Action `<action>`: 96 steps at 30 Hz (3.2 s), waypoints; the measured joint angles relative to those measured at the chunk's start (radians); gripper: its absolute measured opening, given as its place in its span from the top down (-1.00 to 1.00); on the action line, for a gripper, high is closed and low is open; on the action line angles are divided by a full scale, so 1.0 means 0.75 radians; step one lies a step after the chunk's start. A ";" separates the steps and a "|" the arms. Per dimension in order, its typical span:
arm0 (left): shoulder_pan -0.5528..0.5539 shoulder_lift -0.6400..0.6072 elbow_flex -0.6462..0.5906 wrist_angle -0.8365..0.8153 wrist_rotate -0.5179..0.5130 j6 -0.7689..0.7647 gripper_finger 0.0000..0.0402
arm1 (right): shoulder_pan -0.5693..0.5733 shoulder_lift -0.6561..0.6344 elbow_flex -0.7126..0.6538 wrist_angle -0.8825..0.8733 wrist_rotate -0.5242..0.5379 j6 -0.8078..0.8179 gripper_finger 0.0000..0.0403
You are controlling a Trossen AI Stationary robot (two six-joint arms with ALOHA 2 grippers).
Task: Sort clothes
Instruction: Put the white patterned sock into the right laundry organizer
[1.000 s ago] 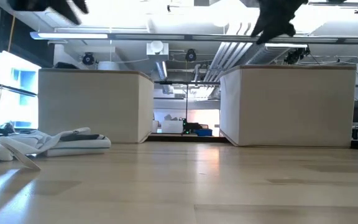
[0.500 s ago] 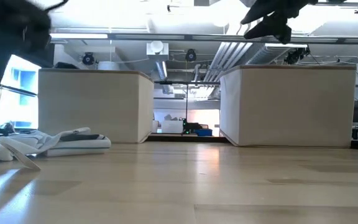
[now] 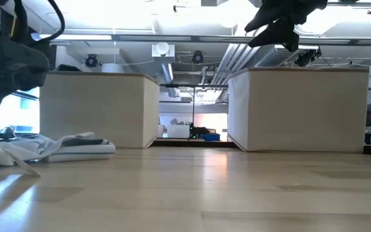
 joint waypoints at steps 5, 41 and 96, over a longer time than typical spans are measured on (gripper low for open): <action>0.000 -0.028 0.057 0.014 -0.044 0.012 0.98 | 0.003 0.000 0.000 0.003 0.000 -0.001 0.13; 0.271 -0.086 0.547 0.439 -0.477 0.818 1.00 | 0.226 0.630 0.281 0.682 -0.124 -0.953 -0.12; 0.169 -0.082 0.546 -0.027 -0.561 0.631 0.40 | -1.315 0.394 0.416 -0.660 -0.549 -0.761 1.00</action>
